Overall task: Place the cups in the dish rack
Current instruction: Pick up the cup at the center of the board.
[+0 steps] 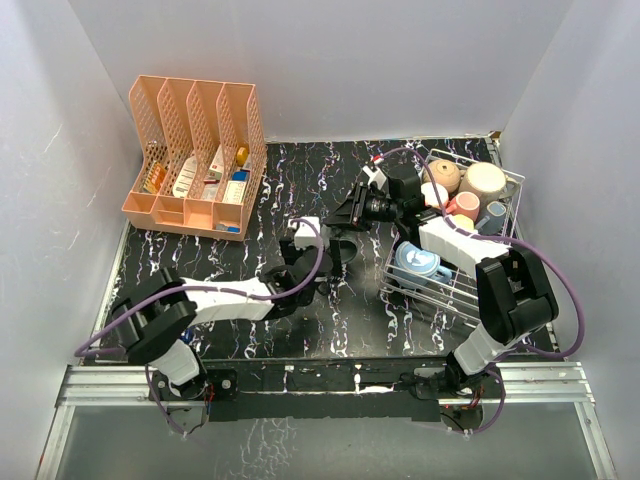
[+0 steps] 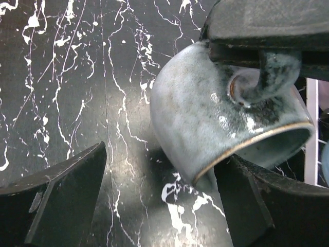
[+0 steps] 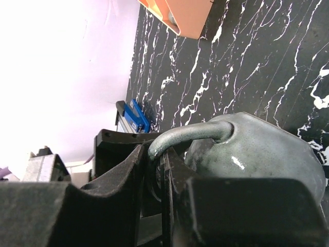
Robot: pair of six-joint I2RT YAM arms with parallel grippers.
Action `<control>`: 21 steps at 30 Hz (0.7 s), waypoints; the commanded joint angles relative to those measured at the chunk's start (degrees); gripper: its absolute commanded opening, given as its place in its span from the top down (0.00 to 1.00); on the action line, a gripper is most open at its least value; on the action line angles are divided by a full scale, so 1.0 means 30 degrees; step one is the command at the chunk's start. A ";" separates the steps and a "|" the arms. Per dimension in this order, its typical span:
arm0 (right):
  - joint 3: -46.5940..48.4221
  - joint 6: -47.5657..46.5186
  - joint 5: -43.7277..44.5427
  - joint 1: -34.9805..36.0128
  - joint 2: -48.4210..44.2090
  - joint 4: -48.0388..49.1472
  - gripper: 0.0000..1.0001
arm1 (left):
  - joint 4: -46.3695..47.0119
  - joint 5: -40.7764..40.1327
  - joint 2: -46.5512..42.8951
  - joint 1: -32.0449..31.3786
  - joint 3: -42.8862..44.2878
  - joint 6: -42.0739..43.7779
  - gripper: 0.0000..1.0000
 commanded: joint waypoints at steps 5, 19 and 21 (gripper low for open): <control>-0.0173 0.2850 -0.0996 -0.0395 -0.1011 0.3130 0.92 | 0.3427 -0.2673 0.2666 -0.0016 0.1775 0.2176 0.29; -0.1130 0.6709 -0.2418 -0.1055 -0.1603 0.6086 0.92 | 1.1990 -0.1264 0.2802 0.0190 -0.0407 0.3017 0.50; -0.1307 0.7287 -0.2569 -0.1161 -0.1667 0.6674 0.92 | 1.2534 -0.1448 0.2755 0.0217 -0.0635 0.3039 0.57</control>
